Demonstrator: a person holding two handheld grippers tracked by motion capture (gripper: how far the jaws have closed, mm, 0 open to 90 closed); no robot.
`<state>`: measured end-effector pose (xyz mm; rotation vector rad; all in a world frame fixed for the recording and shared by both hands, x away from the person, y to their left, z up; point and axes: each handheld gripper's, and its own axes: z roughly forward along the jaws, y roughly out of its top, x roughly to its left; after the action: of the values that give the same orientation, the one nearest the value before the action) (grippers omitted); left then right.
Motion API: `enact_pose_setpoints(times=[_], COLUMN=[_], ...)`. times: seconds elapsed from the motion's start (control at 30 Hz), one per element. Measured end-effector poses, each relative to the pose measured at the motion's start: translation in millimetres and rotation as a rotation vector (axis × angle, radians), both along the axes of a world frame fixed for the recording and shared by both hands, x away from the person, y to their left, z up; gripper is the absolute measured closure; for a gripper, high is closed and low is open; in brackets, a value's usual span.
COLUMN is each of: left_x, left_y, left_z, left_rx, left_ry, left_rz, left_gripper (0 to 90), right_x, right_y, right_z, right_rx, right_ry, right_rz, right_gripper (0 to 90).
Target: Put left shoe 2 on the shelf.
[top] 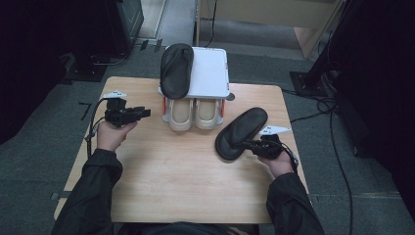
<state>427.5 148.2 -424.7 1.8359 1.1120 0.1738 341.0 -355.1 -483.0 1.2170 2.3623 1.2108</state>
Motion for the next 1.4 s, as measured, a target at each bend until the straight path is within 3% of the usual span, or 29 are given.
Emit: enact_pose_setpoints(times=[0.13,0.2,0.37,0.57,0.67,0.83,0.93,1.03,1.17,1.4], left_x=[1.7,1.9,1.1,0.2,0.5,1.3,1.4,1.7,2.2,3.6], left_y=[0.8,0.5,0.4,0.2,-0.7,-1.2,-1.7,-2.5,-4.6,-3.8], left_z=[-1.2,-2.4,-3.0,-3.3,-4.3,-5.5,-6.1,-6.8,-8.1,-9.6], left_rx=[-0.001,0.003,-0.002,-0.007,-0.006,-0.002,-0.001,0.000,0.008,0.002], left_ry=[0.007,0.014,0.017,0.018,0.024,0.026,0.024,0.024,0.028,0.031], left_rz=[-0.003,-0.012,-0.015,-0.018,-0.020,-0.023,-0.023,-0.028,-0.033,-0.029], left_gripper=[59.5,59.1,58.6,58.0,57.8,57.7,57.8,57.8,57.8,57.8], right_x=[-1.0,-1.1,3.5,20.1,32.1,50.1,57.6,63.2,74.2,91.3], right_y=[12.2,13.2,1.6,-12.9,-16.3,-19.2,-27.3,-35.2,-44.6,-53.7], right_z=[0.2,1.1,6.8,14.0,15.3,12.3,15.4,18.1,12.8,-3.9], right_rx=[-0.018,-0.022,0.025,0.063,0.083,0.064,0.082,0.048,0.016,-0.025], right_ry=[-0.013,-0.014,-0.041,-0.068,-0.062,-0.043,-0.054,-0.083,-0.088,-0.036], right_rz=[0.052,0.054,0.024,0.001,0.010,0.038,0.023,-0.032,-0.085,-0.132], right_gripper=[74.5,73.0,71.4,63.4,54.2,47.1,58.1,68.0,73.8,76.7])
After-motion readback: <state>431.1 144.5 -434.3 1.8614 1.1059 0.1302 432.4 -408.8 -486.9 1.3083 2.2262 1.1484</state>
